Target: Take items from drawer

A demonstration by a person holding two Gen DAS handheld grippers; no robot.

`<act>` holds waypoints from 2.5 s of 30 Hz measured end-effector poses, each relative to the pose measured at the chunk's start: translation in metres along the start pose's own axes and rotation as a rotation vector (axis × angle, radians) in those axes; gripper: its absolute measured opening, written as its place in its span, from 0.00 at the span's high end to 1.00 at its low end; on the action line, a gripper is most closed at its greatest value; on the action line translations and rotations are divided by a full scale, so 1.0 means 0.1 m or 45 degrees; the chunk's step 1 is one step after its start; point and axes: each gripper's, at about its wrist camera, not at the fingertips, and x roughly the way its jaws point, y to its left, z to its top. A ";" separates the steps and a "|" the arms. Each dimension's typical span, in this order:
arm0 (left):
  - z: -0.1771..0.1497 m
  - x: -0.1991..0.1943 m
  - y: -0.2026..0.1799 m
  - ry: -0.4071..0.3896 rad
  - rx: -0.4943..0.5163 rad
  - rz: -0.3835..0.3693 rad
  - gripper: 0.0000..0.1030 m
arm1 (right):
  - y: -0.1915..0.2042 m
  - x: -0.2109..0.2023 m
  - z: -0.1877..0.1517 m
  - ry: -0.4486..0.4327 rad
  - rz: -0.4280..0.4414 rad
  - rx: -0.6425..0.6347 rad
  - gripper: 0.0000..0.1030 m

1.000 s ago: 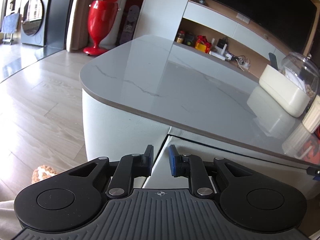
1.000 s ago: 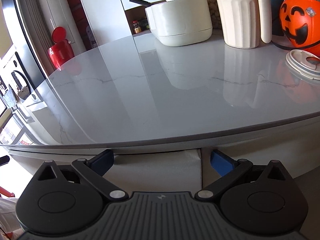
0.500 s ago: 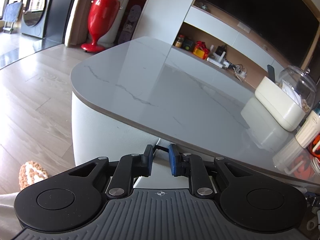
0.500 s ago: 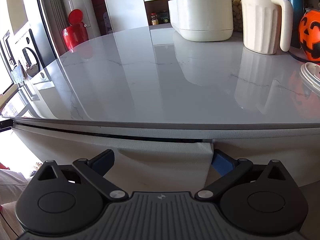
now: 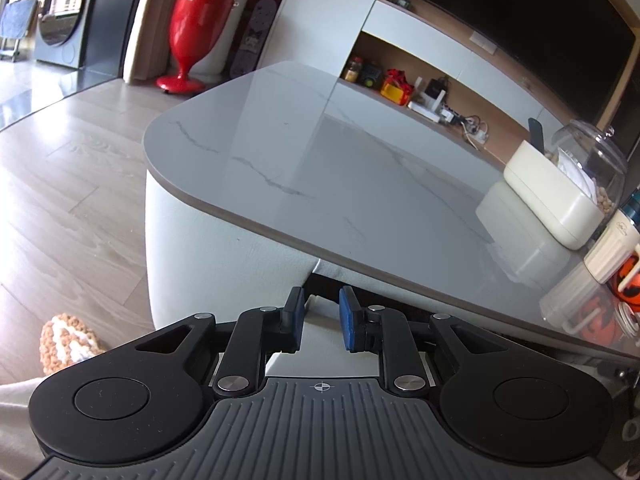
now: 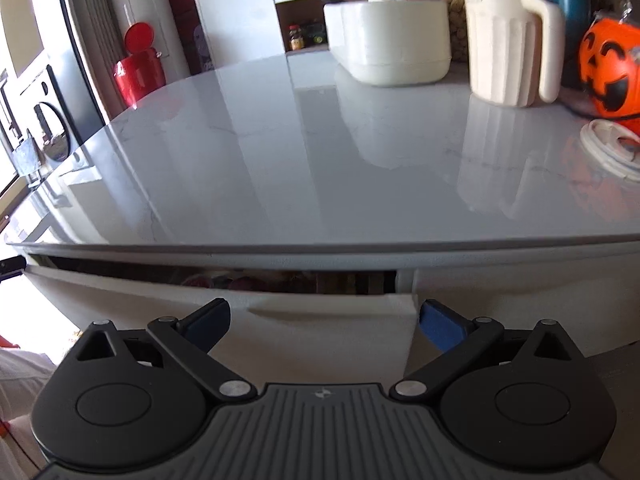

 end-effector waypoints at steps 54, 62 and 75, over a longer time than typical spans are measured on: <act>-0.46 -0.28 -1.11 0.304 0.526 -0.015 0.78 | 0.70 -0.02 -0.22 0.164 -0.050 -0.012 0.00; -0.66 -0.61 -1.09 0.420 0.573 -0.032 0.80 | 0.79 -0.39 -0.59 0.202 -0.064 -0.006 0.00; -0.58 -0.53 -1.22 0.541 0.699 -0.030 0.81 | 0.78 -0.48 -0.77 0.142 -0.061 -0.008 0.00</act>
